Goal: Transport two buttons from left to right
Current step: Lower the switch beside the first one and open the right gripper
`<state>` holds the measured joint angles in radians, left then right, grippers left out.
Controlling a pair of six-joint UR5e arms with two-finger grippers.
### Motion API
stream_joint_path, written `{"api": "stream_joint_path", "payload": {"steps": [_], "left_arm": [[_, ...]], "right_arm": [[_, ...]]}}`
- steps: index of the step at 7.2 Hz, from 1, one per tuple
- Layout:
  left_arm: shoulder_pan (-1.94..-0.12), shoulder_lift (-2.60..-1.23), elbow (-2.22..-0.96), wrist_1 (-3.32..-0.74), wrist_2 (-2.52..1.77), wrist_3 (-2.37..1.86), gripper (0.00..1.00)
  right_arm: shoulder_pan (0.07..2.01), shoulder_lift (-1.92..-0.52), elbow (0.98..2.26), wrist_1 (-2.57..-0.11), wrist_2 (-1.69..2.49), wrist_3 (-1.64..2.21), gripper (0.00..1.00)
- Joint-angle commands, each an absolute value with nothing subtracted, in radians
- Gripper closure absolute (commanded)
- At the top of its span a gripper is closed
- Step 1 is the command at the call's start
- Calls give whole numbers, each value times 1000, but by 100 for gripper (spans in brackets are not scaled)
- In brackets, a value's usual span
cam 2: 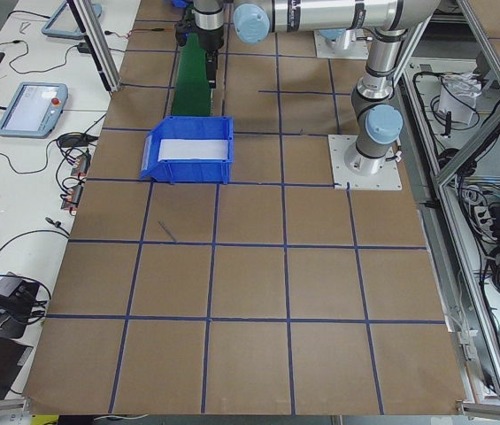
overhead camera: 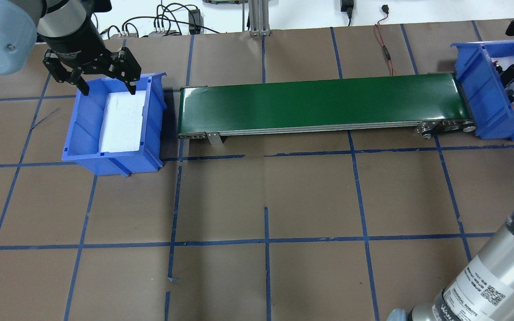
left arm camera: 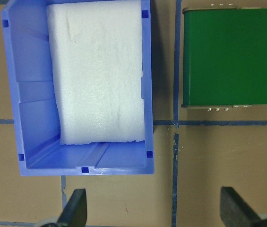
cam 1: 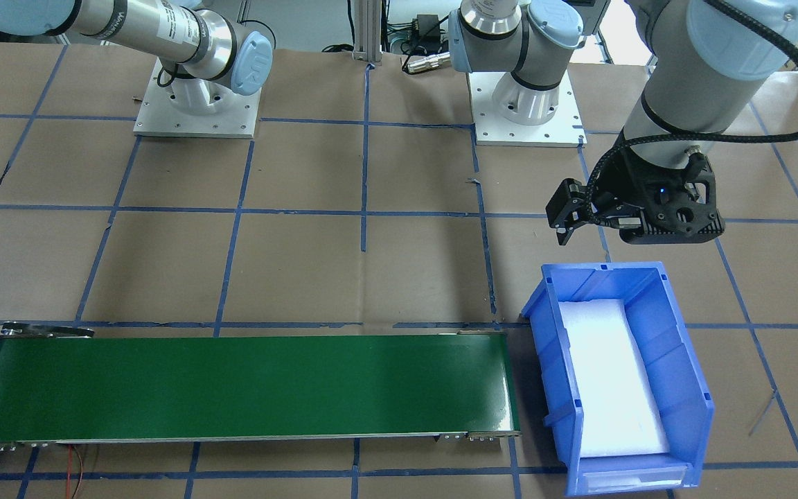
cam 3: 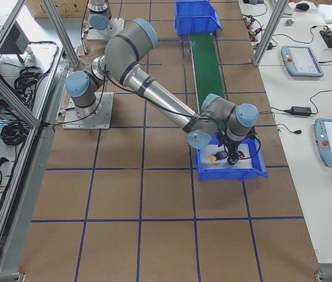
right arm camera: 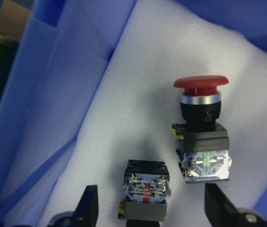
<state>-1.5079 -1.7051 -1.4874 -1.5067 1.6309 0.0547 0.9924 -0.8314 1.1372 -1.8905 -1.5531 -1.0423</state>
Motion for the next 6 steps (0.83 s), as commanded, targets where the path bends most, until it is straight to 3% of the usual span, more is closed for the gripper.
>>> {"api": "stream_joint_path", "payload": {"steps": [1,4,5,6], "left_arm": [[-1503,-1694,-1493,-1506,1637,55,0],[-1494,-1701,-1473,-1490,1628,61,0],[-1494,-1704,-1473,-1486,1628,61,0],[-1496,-1703,-1470,-1486,1629,60,0]], "right_arm": [[1021,-874,1082,-1852,-1516,-1043,17],[1214,-940,1066,-1868,-1514,-966,17],[1292,-972,1086,-1865,-1514,-758,14],[1366,-1003,1094,-1858,-1531,-541,2]]}}
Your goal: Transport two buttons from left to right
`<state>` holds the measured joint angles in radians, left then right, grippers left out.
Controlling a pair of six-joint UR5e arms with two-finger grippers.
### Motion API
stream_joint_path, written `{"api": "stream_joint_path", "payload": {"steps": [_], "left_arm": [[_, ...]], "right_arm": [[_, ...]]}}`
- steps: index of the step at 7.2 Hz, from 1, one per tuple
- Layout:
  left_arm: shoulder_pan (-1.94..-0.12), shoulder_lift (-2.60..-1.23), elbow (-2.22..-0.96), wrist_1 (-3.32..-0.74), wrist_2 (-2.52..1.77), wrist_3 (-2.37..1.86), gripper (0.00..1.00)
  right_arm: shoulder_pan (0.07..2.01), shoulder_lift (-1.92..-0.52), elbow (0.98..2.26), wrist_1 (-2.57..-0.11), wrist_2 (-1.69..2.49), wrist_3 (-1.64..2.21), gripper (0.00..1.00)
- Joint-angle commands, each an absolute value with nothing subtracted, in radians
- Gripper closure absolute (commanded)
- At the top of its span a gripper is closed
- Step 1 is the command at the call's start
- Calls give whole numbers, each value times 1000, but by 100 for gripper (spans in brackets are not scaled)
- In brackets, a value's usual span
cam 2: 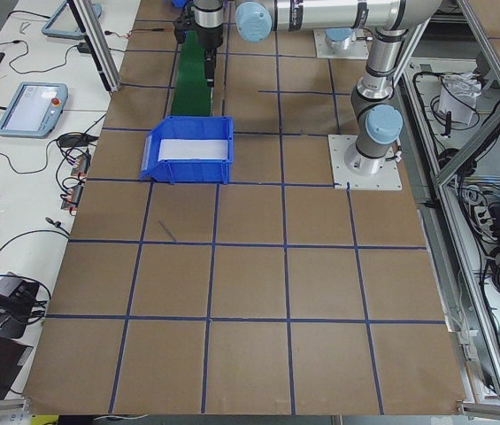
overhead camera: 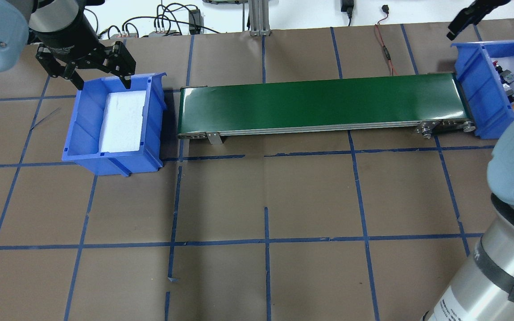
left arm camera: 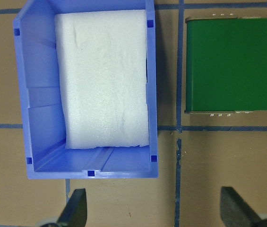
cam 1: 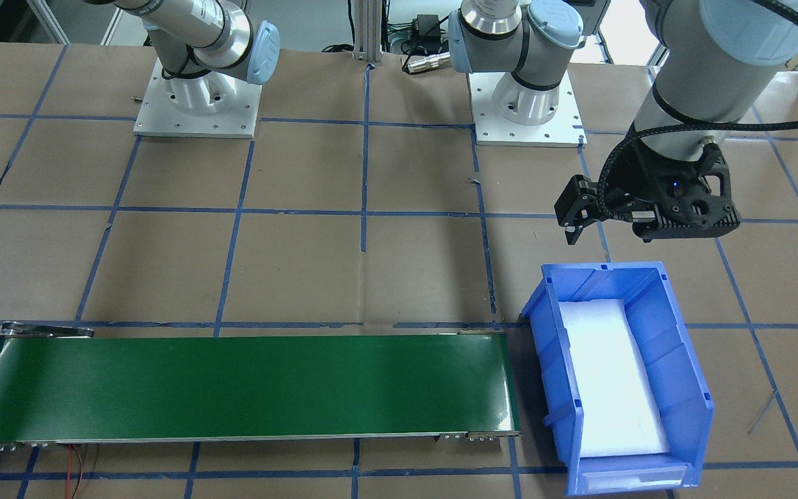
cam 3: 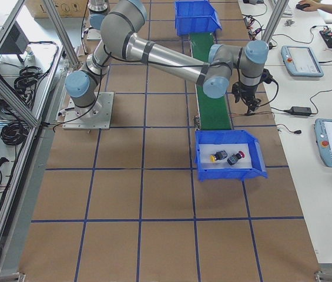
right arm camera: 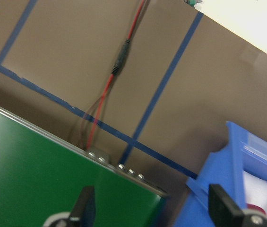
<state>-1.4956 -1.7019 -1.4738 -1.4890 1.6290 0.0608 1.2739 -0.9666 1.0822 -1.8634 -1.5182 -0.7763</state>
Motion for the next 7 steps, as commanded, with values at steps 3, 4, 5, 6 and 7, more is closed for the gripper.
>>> {"api": "stream_joint_path", "payload": {"steps": [3,4,5,6,7], "left_arm": [[-1493,-1689,-1491,-1488,1632,58,0],[-1493,-1698,-1488,-1486,1631,60,0],[-1493,-1700,-1488,-1486,1629,61,0],[-1491,-1700,-1488,-1486,1629,61,0],[-1491,-1700,-1486,-1486,1629,61,0]], "right_arm": [[1497,-1105,1187,-1723,-1528,-153,0],[1500,-1170,1234,-1711,-1526,-146,0],[1515,-1249,1299,-1666,-1519,-143,0],[1535,-1309,1357,-1669,-1513,-123,0],[1543,-1360,1417,-1670,-1513,-106,0]]}}
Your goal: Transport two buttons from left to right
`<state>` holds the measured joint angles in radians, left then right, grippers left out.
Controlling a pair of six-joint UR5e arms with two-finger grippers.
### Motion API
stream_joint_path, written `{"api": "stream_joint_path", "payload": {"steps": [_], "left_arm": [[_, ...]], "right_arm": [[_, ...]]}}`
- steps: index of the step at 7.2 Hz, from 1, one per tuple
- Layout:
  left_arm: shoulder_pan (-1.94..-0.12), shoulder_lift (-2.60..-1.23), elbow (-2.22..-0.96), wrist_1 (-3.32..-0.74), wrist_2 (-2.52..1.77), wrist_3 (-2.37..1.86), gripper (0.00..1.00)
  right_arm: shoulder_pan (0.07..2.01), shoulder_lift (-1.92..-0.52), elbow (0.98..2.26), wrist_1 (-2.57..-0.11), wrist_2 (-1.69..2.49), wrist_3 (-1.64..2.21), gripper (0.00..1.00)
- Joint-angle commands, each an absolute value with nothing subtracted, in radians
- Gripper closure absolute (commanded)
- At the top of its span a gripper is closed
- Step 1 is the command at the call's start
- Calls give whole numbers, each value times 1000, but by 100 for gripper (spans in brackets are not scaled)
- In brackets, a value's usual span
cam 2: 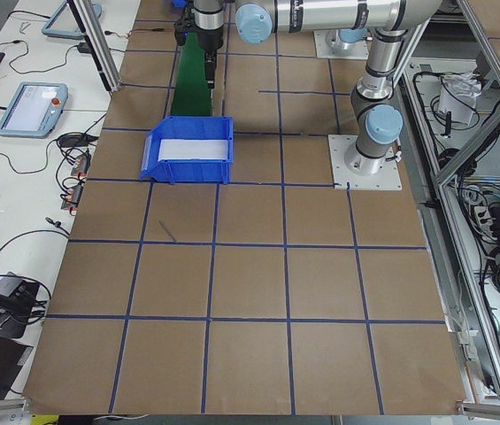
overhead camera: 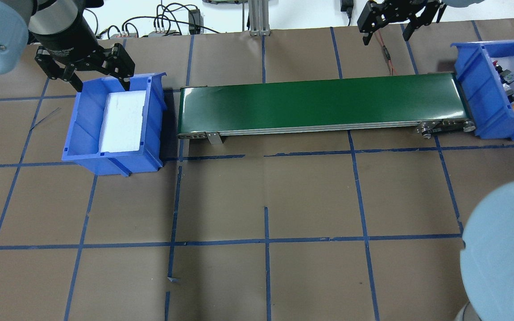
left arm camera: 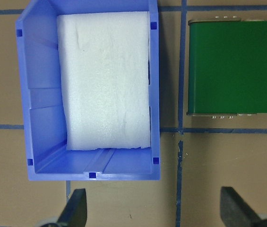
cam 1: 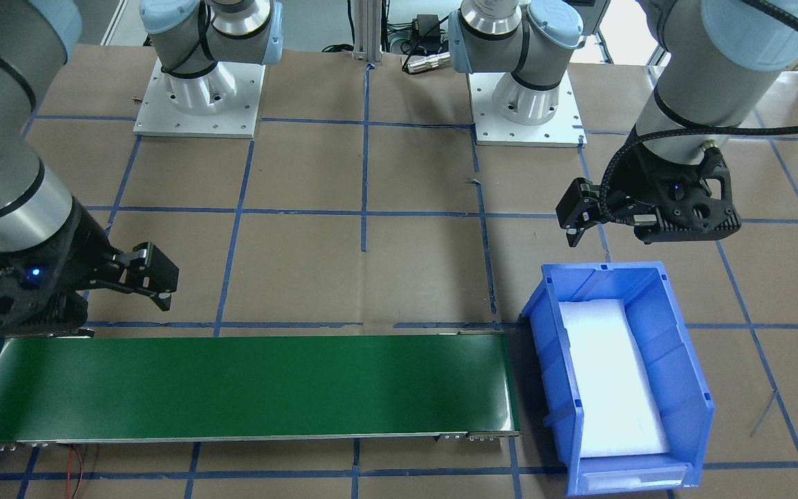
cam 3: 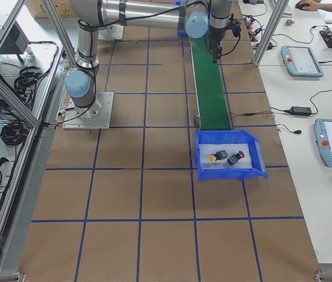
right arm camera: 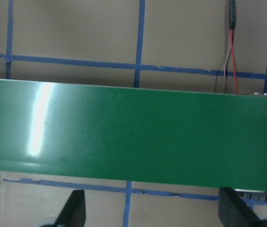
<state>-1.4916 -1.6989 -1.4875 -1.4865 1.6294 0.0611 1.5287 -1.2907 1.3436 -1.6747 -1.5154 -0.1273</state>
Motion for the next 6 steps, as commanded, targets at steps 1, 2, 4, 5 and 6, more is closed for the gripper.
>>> {"api": "stream_joint_path", "payload": {"steps": [1,2,4,5,6], "left_arm": [[-1491,-1700,-1485,-1486,1629,61,0],[-1491,-1700,-1485,-1486,1629,61,0],[-1491,-1703,-1479,-1486,1628,60,0],[-1490,-1706,-1473,-1486,1626,60,0],[-1491,-1706,-1465,-1486,1612,60,0]], "right_arm": [[1543,-1391,1433,-1666,-1516,-106,1],[1543,-1410,1434,-1657,-1520,-109,3],[1542,-1413,1434,-1645,-1535,-103,2],[1542,-1411,1434,-1641,-1536,-103,1],[1539,-1410,1434,-1640,-1537,-103,1]]}}
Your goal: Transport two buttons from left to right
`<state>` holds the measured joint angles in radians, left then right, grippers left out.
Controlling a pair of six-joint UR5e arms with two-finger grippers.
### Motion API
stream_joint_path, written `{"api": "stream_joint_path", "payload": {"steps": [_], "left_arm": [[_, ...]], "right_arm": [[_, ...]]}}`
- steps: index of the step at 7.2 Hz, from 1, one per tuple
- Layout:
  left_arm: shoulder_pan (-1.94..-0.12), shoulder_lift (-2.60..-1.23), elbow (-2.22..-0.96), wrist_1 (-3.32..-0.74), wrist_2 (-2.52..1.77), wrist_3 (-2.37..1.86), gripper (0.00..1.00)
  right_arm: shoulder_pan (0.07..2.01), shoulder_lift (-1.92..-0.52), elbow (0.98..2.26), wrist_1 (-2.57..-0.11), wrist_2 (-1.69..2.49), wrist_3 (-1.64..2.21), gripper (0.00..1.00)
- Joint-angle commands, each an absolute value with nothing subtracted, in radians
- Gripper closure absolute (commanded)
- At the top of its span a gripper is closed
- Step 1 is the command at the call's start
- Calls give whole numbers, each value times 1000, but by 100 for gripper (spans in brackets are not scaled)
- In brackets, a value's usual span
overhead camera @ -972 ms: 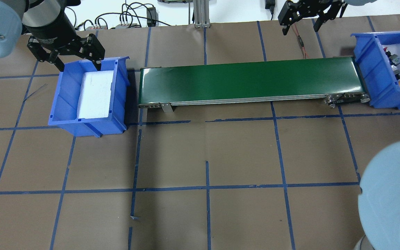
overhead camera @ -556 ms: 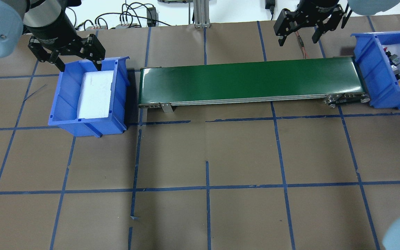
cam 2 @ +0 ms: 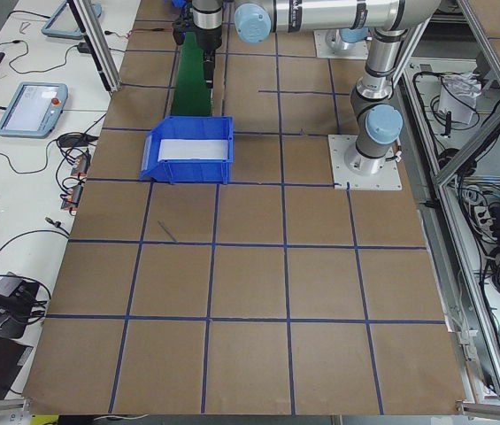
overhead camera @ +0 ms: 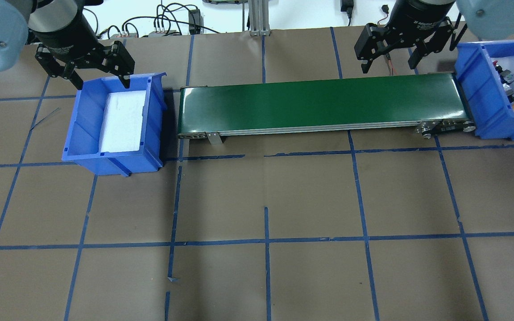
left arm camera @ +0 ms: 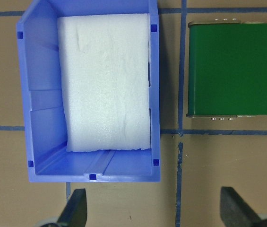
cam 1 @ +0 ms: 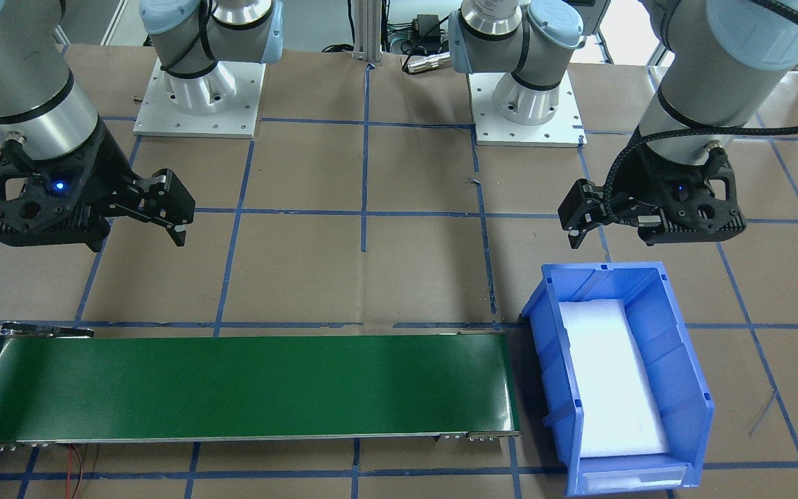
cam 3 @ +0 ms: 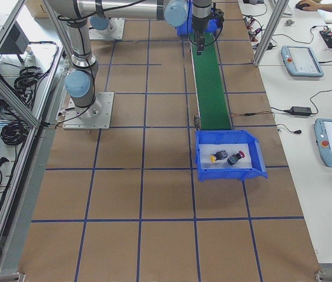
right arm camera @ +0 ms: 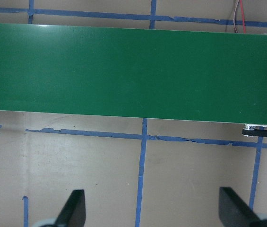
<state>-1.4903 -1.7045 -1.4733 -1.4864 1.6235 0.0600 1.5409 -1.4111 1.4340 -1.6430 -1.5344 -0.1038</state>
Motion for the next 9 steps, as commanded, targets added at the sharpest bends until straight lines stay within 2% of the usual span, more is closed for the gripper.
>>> {"api": "stream_joint_path", "payload": {"steps": [1,9], "left_arm": [[-1493,-1703,-1465,-1486,1611,58,0],[-1493,-1707,-1483,-1485,1560,45,0]], "right_arm": [[1539,-1411,1440,-1641,-1537,-103,1],[1532,-1413,1462,-1658,-1537,-104,0]]}}
